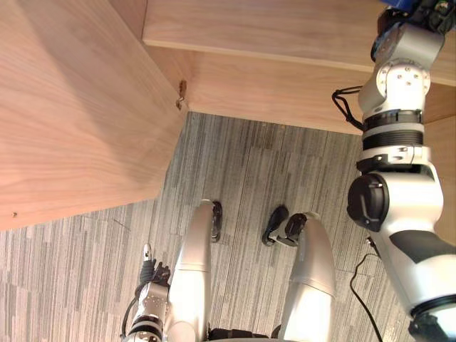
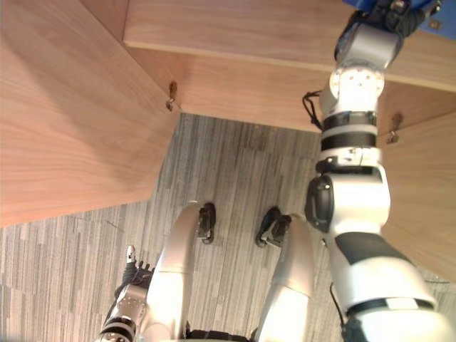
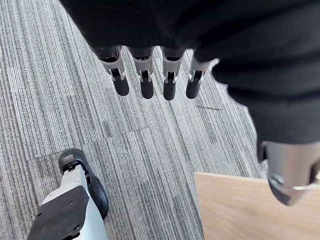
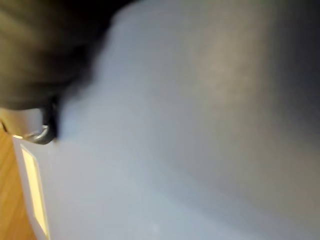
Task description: Walk over to the cabinet, pick up the folder, carry it to the office cabinet, place the folder inside the office cabinet, then close the office cabinet door
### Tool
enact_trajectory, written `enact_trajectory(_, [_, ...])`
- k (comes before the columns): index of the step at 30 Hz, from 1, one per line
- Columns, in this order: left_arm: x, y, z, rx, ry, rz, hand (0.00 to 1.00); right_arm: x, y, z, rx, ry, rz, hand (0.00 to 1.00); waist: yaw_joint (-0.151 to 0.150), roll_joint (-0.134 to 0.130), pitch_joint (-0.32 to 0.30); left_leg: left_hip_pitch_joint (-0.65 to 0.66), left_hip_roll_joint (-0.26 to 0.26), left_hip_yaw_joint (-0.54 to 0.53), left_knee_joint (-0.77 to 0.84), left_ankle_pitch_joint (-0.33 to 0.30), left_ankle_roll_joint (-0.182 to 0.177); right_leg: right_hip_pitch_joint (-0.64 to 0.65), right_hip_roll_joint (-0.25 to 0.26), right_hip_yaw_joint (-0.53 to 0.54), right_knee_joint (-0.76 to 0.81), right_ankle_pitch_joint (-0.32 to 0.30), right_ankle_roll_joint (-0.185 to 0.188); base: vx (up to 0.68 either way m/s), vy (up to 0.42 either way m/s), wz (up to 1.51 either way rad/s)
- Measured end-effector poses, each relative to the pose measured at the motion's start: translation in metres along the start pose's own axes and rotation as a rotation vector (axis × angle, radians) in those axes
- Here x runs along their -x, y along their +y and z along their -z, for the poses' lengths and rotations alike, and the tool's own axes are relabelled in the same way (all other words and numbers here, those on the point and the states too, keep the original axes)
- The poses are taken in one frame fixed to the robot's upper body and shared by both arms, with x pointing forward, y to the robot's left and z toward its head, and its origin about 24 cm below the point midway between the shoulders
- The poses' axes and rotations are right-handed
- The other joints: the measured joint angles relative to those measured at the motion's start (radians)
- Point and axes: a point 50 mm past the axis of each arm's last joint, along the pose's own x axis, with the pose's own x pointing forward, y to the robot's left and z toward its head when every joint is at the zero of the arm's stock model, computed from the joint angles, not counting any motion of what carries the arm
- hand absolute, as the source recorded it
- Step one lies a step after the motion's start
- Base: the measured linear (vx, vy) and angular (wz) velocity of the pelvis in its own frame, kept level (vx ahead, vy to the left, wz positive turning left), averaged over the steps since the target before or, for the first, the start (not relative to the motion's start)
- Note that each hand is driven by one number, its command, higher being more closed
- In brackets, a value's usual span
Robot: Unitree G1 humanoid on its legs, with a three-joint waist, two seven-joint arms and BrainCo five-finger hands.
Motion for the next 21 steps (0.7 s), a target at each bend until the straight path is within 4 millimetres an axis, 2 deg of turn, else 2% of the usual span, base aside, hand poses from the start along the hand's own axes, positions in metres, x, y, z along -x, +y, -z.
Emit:
enact_trajectory(4, [0.001, -0.009, -0.002, 0.026, -0.015, 0.021, 0.0, -0.002, 0.009, -0.002, 0.085, 0.005, -0.013, 1.0, 0.007, 0.007, 0.003, -0.042, -0.009, -0.007, 0.002, 0.009, -0.002, -0.039, -0.009, -0.004, 0.009, 0.0, -0.003, 0.03, -0.01, 0.11])
enact_trajectory(5, [0.001, -0.011, -0.004, 0.036, -0.02, 0.022, 0.0, -0.002, 0.012, -0.003, 0.123, -0.001, -0.029, 0.0, 0.008, 0.009, 0.003, -0.055, -0.012, -0.01, 0.002, 0.011, -0.003, -0.049, -0.013, -0.007, 0.013, 0.001, -0.009, 0.03, -0.008, 0.11])
enact_trajectory(9, [0.001, -0.015, -0.007, 0.05, -0.041, 0.025, 0.0, -0.003, 0.021, -0.007, 0.196, -0.023, -0.06, 0.0, 0.012, 0.009, 0.003, -0.075, -0.013, -0.021, 0.0, 0.015, -0.009, -0.063, -0.015, -0.018, 0.013, 0.0, -0.01, 0.05, 0.0, 0.07])
enact_trajectory(13, [0.002, -0.018, -0.008, 0.058, -0.048, 0.032, 0.0, 0.0, 0.047, -0.016, 0.229, -0.068, -0.144, 0.0, 0.014, 0.009, 0.003, -0.081, -0.015, -0.022, -0.007, 0.021, -0.014, -0.071, -0.016, -0.019, 0.012, 0.0, -0.011, 0.03, 0.007, 0.03])
enact_trajectory(17, [0.002, -0.017, -0.009, 0.067, -0.051, 0.028, 0.0, 0.001, 0.054, -0.02, 0.263, -0.078, -0.194, 0.0, 0.012, 0.01, 0.003, -0.08, -0.012, -0.023, -0.01, 0.025, -0.016, -0.071, -0.014, -0.02, 0.011, 0.0, -0.011, 0.01, -0.001, 0.0])
enact_trajectory(20, [0.002, -0.016, -0.009, 0.072, -0.054, 0.026, 0.0, 0.0, 0.056, -0.02, 0.381, -0.085, -0.239, 0.0, 0.01, 0.011, 0.002, -0.079, -0.011, -0.023, -0.014, 0.028, -0.017, -0.071, -0.012, -0.022, 0.006, 0.0, -0.011, 0.01, -0.001, -0.01])
enact_trajectory(21, [0.002, -0.016, -0.01, 0.073, -0.057, 0.028, 0.0, 0.0, 0.058, -0.02, 0.491, -0.095, -0.272, 0.0, 0.009, 0.011, 0.002, -0.079, -0.01, -0.023, -0.021, 0.032, -0.018, -0.071, -0.011, -0.024, 0.0, 0.002, -0.014, 0.0, 0.0, 0.0])
